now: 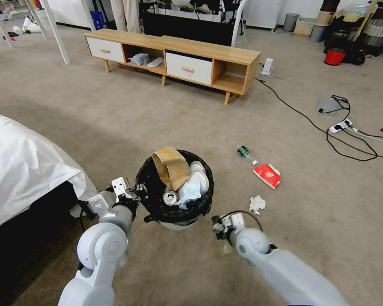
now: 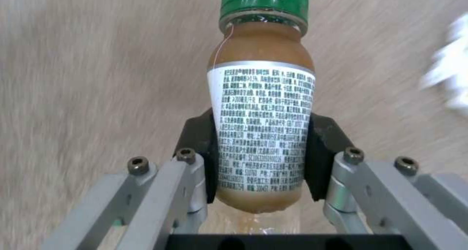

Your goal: Pick up the trash bin and place the garbage on the floor into it.

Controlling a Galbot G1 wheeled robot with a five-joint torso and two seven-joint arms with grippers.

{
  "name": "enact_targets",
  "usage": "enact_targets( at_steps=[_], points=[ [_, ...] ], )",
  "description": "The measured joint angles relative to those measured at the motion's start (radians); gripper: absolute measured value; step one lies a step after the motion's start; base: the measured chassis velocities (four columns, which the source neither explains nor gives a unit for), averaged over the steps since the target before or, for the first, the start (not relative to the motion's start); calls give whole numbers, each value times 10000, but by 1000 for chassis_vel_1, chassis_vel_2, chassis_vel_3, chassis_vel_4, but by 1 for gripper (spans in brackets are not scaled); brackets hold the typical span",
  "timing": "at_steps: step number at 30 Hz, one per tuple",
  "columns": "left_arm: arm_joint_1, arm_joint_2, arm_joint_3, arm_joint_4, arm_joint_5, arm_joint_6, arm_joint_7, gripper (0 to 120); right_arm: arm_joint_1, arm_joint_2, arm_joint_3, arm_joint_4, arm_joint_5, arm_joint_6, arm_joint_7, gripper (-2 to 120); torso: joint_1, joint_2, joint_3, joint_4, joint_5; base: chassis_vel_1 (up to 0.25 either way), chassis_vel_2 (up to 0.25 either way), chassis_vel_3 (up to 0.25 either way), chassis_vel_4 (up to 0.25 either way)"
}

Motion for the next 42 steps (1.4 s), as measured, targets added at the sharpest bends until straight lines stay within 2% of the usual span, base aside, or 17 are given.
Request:
enact_targets(
  at_steps=[9,14,16,23,26,27,30,31,33,34,42],
  points=[
    [-1,133,-21,-137,-198,57,-71,4,-202,-456,2073,1064,102,10,0,32,0,0,-1,-1,1,0,0,0,0],
    [36,185,-10,-163,-273,87,-108,4,-230,-503,2543,1445,-120,131,-123,32,0,0,-1,0,1,0,0,0,0],
    [88,229,41,-200,-507,187,-284,4,-209,-479,3056,1980,-604,572,-547,32,0,0,-1,0,0,0,0,0,0],
    [110,249,119,-254,-742,398,-527,4,-214,-437,3494,2806,-966,1219,-1208,32,-1,0,-1,0,-1,0,0,0,0],
    [95,220,178,-261,-882,563,-774,4,-323,-498,3614,3209,-1533,2098,-2001,32,-1,0,-1,0,-1,0,0,0,0],
    [95,220,178,-261,-882,563,-774,4,-323,-498,3614,3209,-1533,2098,-2001,32,-1,0,-1,0,-1,0,0,0,0],
    [19,174,238,-260,-1057,738,-1101,4,-379,-587,3676,3395,-2111,3155,-3004,32,-1,0,-1,-1,-1,0,0,0,0],
    [19,174,238,-260,-1057,738,-1101,4,-379,-587,3676,3395,-2111,3155,-3004,32,-1,0,-1,-1,-1,0,0,0,0],
    [-16,145,252,-236,-1135,837,-1282,4,-385,-663,3724,3449,-2425,4014,-3941,32,-1,0,-1,-1,-1,0,0,0,0],
    [-16,145,252,-236,-1135,837,-1282,4,-385,-663,3724,3449,-2425,4014,-3941,32,-1,0,-1,-1,-1,0,0,0,0],
    [-163,93,277,-182,-1367,997,-1586,4,-357,-779,3704,3386,-2602,5436,-6052,32,-1,-1,-1,0,0,0,0,0,0]
  ],
)
